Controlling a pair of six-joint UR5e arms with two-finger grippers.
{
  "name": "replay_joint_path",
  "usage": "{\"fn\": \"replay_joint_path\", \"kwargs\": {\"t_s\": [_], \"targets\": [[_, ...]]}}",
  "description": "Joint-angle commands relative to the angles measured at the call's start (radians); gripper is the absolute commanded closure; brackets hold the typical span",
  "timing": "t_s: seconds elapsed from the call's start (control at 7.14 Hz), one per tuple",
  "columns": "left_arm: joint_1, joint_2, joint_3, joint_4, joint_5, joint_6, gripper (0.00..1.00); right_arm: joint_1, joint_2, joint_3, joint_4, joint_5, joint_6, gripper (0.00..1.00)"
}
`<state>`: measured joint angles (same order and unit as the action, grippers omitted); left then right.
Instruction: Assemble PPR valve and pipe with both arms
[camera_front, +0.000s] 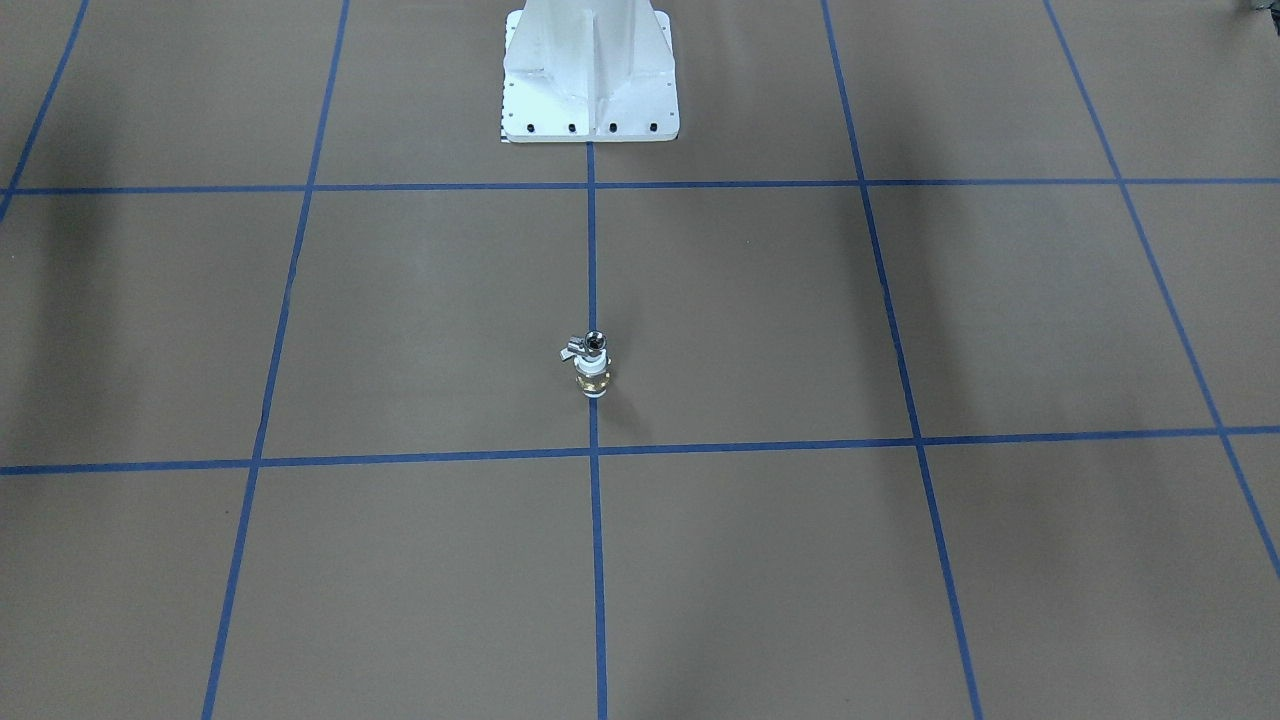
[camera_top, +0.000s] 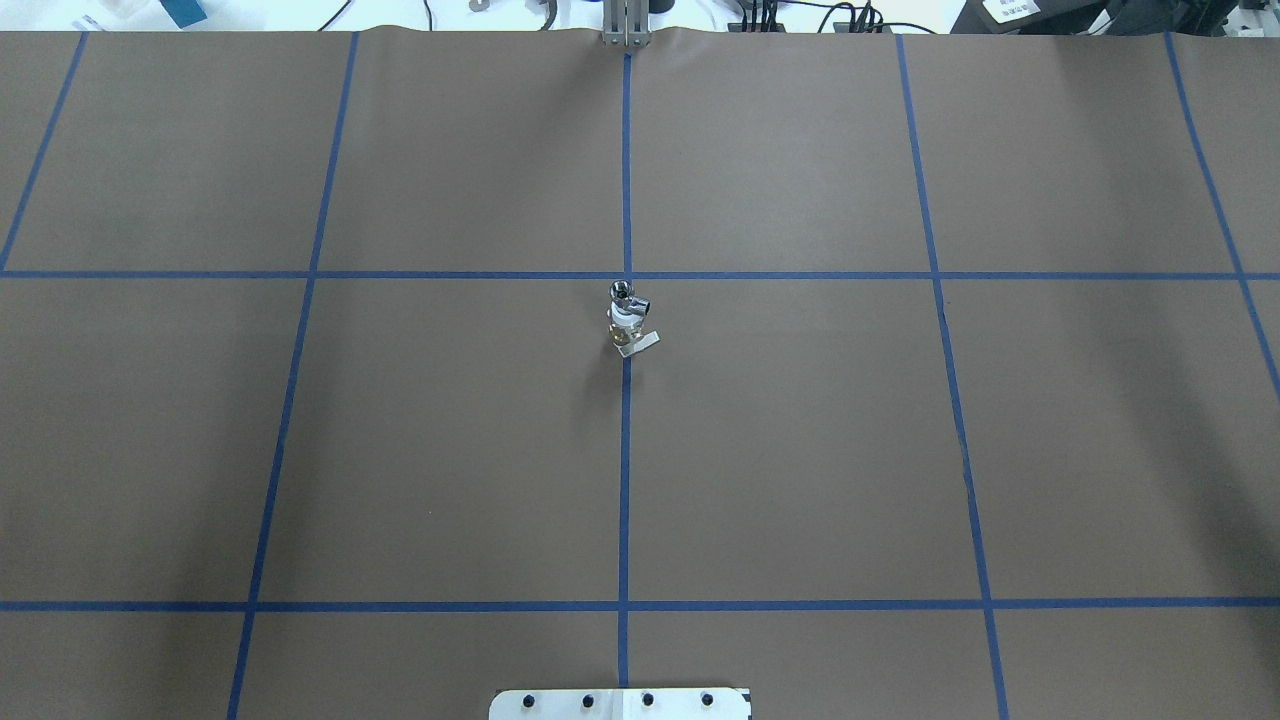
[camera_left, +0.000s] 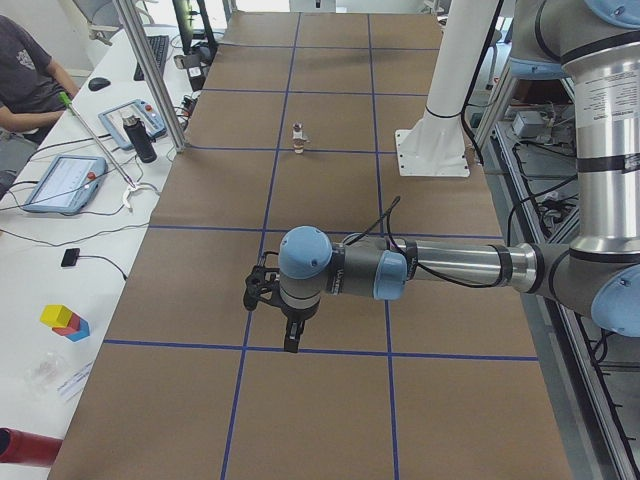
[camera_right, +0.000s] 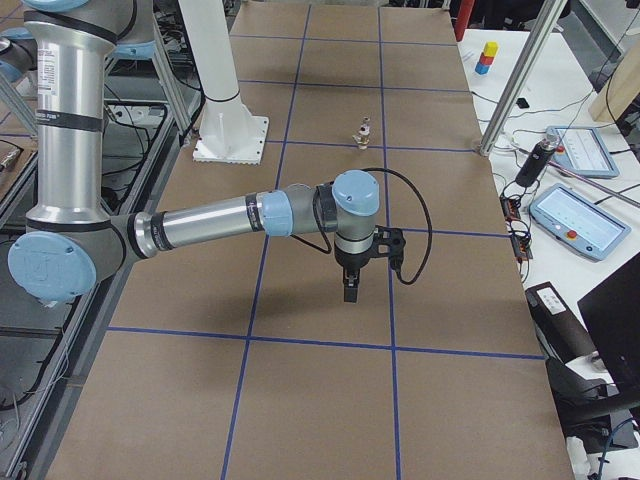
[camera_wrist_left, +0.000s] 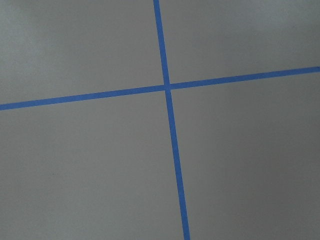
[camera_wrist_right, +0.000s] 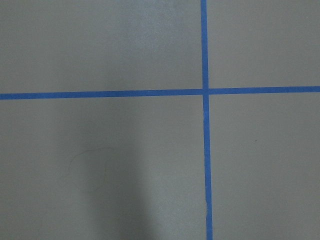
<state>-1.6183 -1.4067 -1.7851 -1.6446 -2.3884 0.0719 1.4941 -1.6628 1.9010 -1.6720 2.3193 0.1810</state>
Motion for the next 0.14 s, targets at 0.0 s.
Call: {"fn": "replay_joint_path", "kwargs": {"t_s": [0.0], "targets": [[0.000,0.000,0.003,-0.001,0.000,0.000,0.00,0.000,0.000,0.000,0.000,0.000,0.000,0.00]]}}
